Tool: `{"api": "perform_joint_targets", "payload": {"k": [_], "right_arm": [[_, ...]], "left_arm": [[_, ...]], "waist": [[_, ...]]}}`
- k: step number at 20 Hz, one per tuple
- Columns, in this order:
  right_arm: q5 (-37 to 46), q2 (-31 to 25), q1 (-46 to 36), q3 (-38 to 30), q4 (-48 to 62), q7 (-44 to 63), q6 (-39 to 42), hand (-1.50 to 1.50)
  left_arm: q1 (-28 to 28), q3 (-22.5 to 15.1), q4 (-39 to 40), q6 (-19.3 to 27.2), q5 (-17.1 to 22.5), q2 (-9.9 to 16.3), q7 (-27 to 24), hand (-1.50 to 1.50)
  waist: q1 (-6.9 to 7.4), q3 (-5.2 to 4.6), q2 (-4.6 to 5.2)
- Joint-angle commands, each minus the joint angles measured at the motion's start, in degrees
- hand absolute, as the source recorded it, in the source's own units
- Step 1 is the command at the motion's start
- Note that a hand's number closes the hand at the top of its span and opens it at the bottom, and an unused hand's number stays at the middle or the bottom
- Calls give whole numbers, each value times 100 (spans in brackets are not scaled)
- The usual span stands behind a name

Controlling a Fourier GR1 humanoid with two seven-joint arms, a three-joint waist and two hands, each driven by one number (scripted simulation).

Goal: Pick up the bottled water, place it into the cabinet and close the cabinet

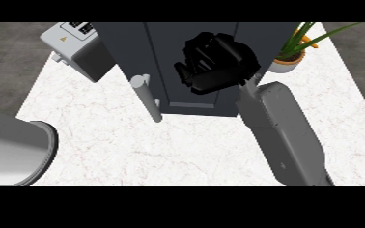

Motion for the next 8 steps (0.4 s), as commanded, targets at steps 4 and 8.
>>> {"api": "perform_joint_targets", "payload": {"k": [4, 8], "right_arm": [[-159, 233, -939, -254, 1004, -97, -93, 150], [-246, 213, -922, -247, 769, 171, -82, 150]], "left_arm": [[-77, 41, -24, -12, 172, 36, 234, -150], [-114, 147, -131, 42, 265, 82, 297, -150]], "waist": [[209, -105, 197], [195, -105, 186]]}}
